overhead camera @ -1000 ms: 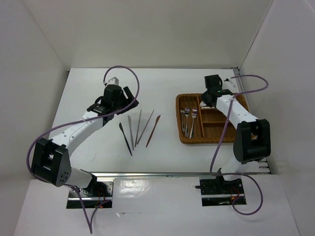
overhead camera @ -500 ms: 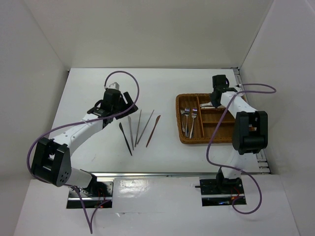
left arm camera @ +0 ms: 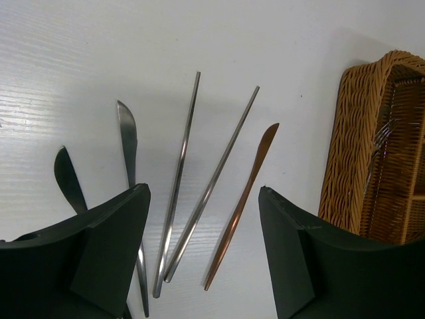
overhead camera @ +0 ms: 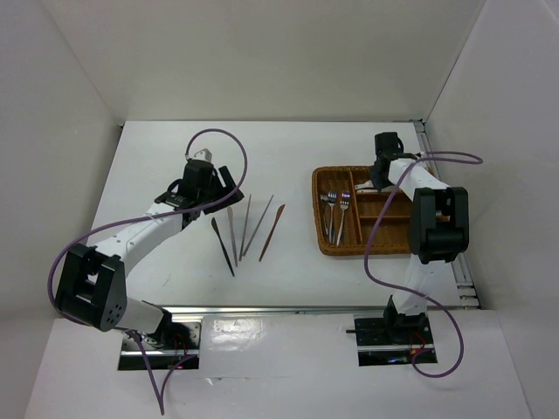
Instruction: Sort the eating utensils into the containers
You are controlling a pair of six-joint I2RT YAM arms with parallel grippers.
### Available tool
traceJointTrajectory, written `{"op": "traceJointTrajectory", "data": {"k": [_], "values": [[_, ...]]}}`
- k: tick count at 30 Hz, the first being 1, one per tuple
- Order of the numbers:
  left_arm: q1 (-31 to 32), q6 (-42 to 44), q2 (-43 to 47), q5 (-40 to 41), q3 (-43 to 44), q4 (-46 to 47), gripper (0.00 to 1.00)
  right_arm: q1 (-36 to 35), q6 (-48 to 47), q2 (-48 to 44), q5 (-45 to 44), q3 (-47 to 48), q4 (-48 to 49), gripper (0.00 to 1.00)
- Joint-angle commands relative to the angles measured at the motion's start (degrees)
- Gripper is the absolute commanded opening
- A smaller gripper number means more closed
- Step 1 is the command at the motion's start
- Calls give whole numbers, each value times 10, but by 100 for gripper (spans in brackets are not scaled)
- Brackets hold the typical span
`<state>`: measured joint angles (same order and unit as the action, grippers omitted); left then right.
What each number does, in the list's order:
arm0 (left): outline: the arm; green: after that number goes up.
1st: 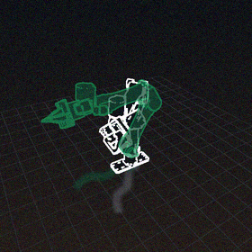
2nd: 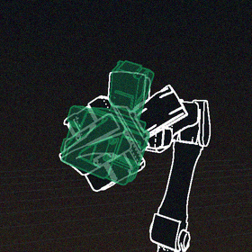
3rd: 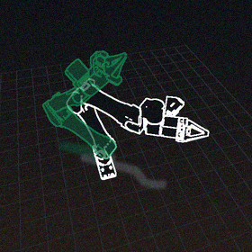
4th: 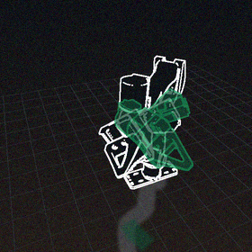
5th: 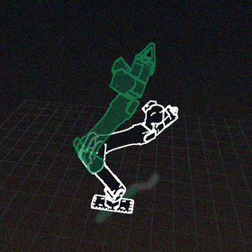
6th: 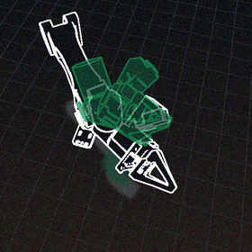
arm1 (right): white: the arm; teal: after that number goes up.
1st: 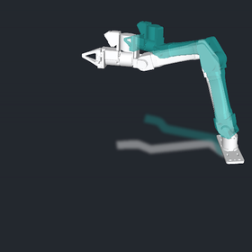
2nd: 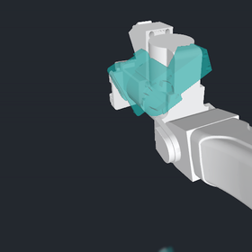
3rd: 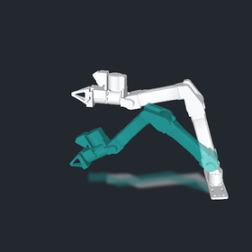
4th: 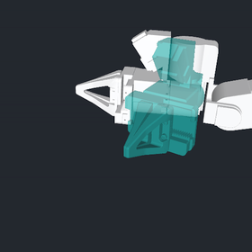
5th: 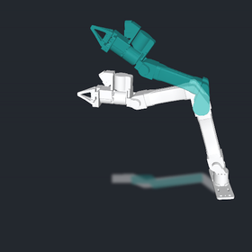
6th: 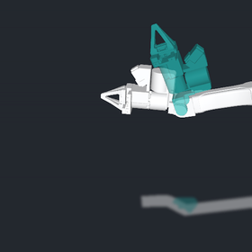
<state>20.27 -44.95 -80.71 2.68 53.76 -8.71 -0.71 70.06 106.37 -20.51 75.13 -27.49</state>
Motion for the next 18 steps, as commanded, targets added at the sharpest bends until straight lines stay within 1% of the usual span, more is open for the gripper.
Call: {"op": "traceJointTrajectory", "data": {"k": [1, 4, 5, 8, 9, 10, 12, 15, 17, 18], "values": [[-4, 16, 3, 4, 11, 12, 80, 4, 11, 4, -4, 29, 8, 21], [-4, 21, -3, -1, 11, 12, 80, 4, 11, 4, 1, 29, 13, 27], [-4, 21, -3, -1, 11, 12, 80, 4, 11, 4, 1, 29, 13, 33], [-4, 21, -3, -1, 11, 12, 80, 4, 6, 4, 13, 29, 13, 42], [-4, 28, -3, -1, 11, 12, 80, 4, 6, 4, 13, 29, 13, 49], [-9, 28, -3, -1, 11, 12, 80, 4, 1, 4, 18, 29, 13, 49], [-9, 34, -3, -1, 11, 7, 80, 4, -4, -1, 23, 29, 6, 52], [-9, 51, -3, -7, 5, 7, 80, 4, -25, -16, 28, 29, -6, 52], [-9, 74, -3, -7, 5, 12, 80, 4, -59, -32, 44, 29, -12, 52], [-9, 79, -3, -7, 5, 6, 80, 4, -80, -54, 54, 17, 7, 52]]}}
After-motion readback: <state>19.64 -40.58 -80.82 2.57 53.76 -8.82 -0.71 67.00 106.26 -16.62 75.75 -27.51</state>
